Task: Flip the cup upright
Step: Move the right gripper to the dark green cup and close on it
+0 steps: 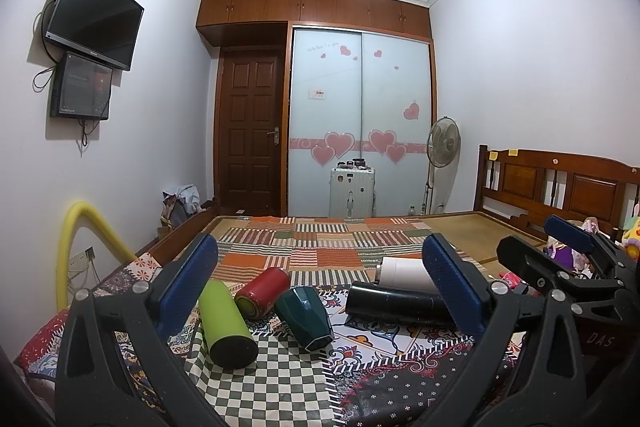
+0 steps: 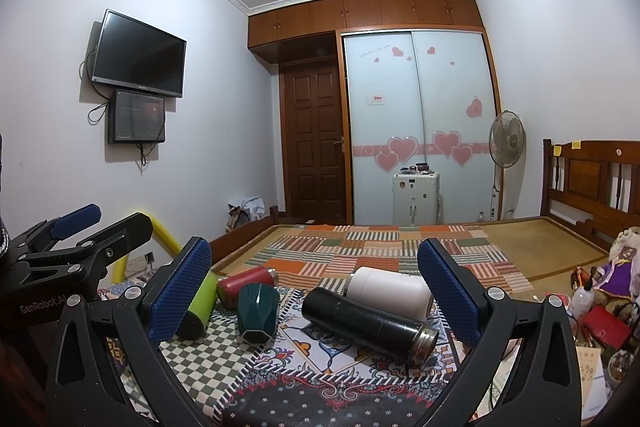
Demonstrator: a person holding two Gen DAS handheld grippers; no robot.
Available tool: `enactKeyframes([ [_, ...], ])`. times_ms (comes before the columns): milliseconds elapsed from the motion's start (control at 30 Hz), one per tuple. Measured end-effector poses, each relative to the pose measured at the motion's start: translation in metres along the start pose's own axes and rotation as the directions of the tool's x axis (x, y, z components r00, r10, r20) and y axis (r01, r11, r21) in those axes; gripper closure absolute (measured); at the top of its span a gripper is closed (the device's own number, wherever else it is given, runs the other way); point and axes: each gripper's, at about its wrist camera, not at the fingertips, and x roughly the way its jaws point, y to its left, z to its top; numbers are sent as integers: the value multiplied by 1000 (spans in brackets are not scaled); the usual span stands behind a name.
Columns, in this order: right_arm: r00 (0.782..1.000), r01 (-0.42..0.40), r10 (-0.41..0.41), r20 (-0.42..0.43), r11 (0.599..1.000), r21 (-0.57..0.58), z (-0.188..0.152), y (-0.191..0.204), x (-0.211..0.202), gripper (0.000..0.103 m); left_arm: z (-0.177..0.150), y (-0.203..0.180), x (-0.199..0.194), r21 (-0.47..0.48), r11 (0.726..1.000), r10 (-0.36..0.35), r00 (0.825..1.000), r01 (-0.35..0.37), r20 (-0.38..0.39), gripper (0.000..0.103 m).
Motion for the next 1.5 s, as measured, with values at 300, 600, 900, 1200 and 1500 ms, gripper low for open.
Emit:
enactKeyframes([
  [300,1000,-3,2,-23,1000,-11,0,3,7,0,-4,7,7,-6,1000,9,1000,-9,-14,0],
  [600,986,-77,69,-149,996,-48,-6,5,56,0,-27,35,40,-18,999,37,995,-39,-95,0],
  [900,930,-172,120,-347,977,-124,-24,27,127,0,-63,77,82,-50,993,92,969,-106,-230,0],
  [1200,799,-280,199,-568,958,-58,-57,47,198,4,-93,112,106,-67,985,130,941,-159,-313,0],
  [1500,686,-312,205,-698,950,-28,-78,55,241,7,-107,118,111,-50,987,128,935,-153,-331,0],
])
